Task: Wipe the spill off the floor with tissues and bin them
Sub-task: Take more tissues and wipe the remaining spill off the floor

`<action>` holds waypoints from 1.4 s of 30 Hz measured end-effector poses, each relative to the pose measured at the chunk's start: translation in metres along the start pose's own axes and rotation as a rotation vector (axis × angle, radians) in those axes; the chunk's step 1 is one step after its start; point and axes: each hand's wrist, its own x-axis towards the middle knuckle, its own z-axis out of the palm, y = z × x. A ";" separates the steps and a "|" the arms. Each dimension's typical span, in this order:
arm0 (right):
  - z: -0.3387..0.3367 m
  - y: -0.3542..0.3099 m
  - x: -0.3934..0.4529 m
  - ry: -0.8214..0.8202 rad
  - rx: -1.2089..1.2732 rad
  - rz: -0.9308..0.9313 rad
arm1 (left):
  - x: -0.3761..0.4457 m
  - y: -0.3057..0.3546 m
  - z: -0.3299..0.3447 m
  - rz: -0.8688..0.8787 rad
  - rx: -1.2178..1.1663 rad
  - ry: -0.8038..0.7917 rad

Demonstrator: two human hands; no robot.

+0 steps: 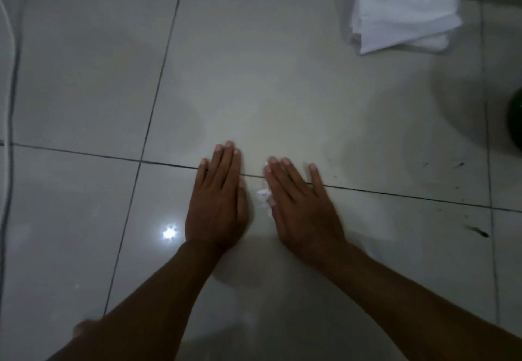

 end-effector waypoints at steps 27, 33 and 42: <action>0.018 -0.067 -0.036 0.019 0.077 0.489 | 0.000 0.004 0.003 -0.008 0.112 -0.045; 0.020 -0.074 -0.026 0.161 0.135 0.929 | 0.003 0.003 0.002 -0.005 0.110 -0.060; 0.024 -0.095 -0.087 0.109 0.105 0.937 | 0.013 0.016 -0.005 0.507 0.083 -0.220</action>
